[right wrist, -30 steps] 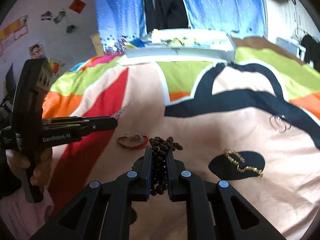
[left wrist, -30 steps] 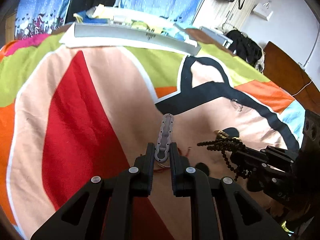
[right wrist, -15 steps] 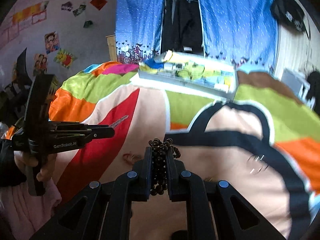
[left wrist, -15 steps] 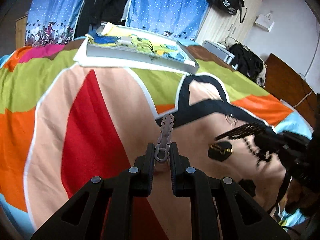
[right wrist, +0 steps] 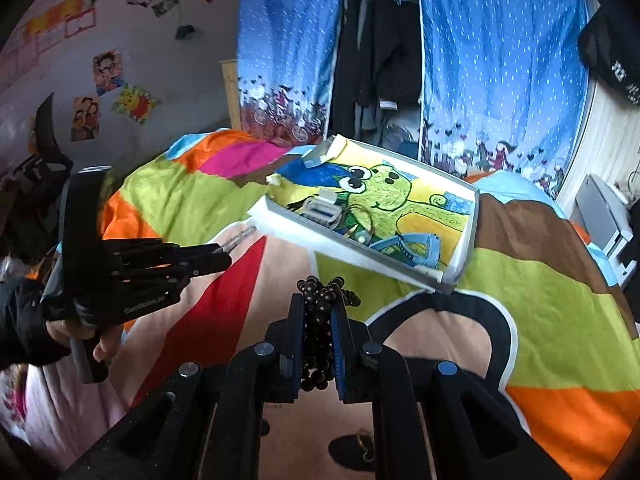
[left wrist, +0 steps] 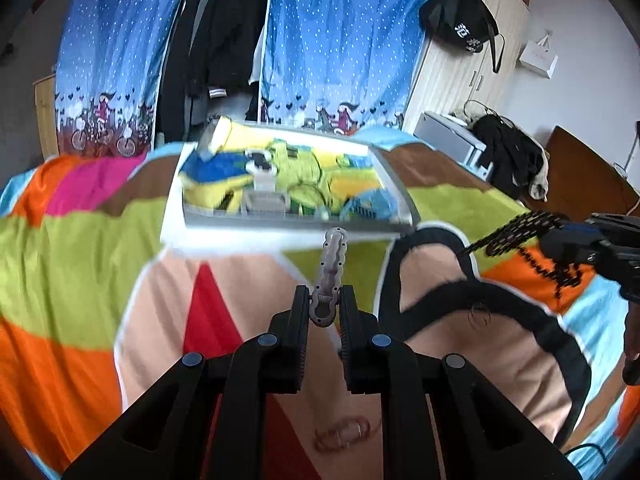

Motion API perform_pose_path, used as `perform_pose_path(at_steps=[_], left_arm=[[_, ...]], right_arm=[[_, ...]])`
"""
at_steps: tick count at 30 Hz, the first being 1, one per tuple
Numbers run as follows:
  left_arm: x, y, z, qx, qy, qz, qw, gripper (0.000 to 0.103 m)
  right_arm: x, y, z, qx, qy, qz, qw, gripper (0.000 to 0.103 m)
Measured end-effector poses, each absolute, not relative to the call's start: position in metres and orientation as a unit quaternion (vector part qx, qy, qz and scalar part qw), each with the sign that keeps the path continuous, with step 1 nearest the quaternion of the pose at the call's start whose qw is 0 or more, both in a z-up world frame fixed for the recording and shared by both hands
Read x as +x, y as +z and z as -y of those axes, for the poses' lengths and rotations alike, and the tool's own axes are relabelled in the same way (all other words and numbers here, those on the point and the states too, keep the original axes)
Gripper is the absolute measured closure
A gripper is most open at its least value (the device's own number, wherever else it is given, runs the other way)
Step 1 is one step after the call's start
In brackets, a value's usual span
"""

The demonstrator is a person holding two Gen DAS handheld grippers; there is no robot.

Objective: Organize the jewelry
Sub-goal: 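Carry the barrette and bead bracelet with both tools over the white tray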

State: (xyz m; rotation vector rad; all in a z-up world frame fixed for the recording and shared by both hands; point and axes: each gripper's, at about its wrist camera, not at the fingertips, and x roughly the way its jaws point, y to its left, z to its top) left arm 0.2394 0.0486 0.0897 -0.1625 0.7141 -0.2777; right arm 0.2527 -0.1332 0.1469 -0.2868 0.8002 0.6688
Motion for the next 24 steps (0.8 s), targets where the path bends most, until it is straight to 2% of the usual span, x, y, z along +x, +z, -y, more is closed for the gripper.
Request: perform_pose_path(at_steps=[3,10,24], left_arm=[[0.269,0.1,-0.05,-0.083,-0.132,-0.337,0.928,0.091],[0.343,0.1,-0.047,-0.103,-0.124,-0.332,0.93,0.091],[0.446,0.035,-0.005,-0.104,-0.105,-0.398,0.905,0.091]], right_arm=[[0.288,0.149,0.127,-0.12,0.314,-0.386,0.859,0.091],[0.362,0.135,0.139,-0.066,0.309,-0.341,0.885,0.091],[0.452,0.043,0.172,-0.059,0.303,-0.359,0.881,0.091]])
